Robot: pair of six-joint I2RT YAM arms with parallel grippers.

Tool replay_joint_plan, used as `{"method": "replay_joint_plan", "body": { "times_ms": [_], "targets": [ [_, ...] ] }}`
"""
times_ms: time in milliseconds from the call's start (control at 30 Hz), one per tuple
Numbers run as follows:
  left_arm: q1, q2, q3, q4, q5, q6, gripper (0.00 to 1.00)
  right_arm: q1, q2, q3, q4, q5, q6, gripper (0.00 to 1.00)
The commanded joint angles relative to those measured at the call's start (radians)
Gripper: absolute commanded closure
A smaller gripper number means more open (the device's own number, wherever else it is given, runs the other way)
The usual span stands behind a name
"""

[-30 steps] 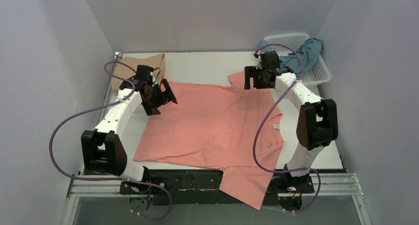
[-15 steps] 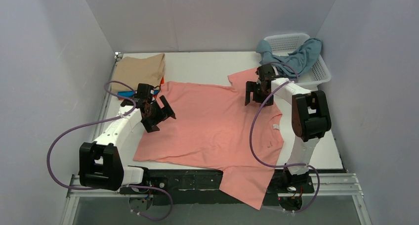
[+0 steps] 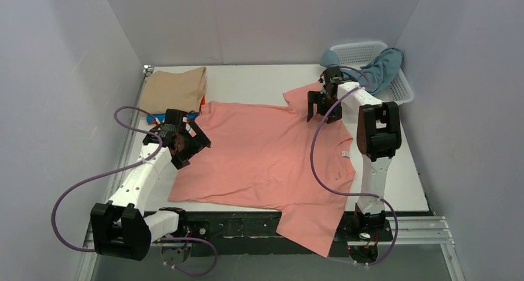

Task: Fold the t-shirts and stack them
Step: Flatten out the tshirt, then grab the side of the flattened tshirt closest away from the robot with both arms

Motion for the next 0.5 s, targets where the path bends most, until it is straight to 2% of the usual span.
{"method": "replay_joint_plan", "body": {
  "times_ms": [0,333,467],
  "targets": [
    [0.002,-0.053,-0.027,-0.161,-0.096,-0.032,0.02,-0.014,0.072,0.116,-0.058,-0.013,-0.083,0.04],
    [0.002,-0.167,-0.072,-0.356,-0.133,-0.090,0.02,-0.039,0.170,0.299,-0.097,-0.038,-0.147,0.05],
    [0.006,-0.238,-0.131,-0.465,-0.179,-0.142,0.02,-0.038,0.138,0.324,-0.116,-0.032,-0.150,0.05]
  ]
}}
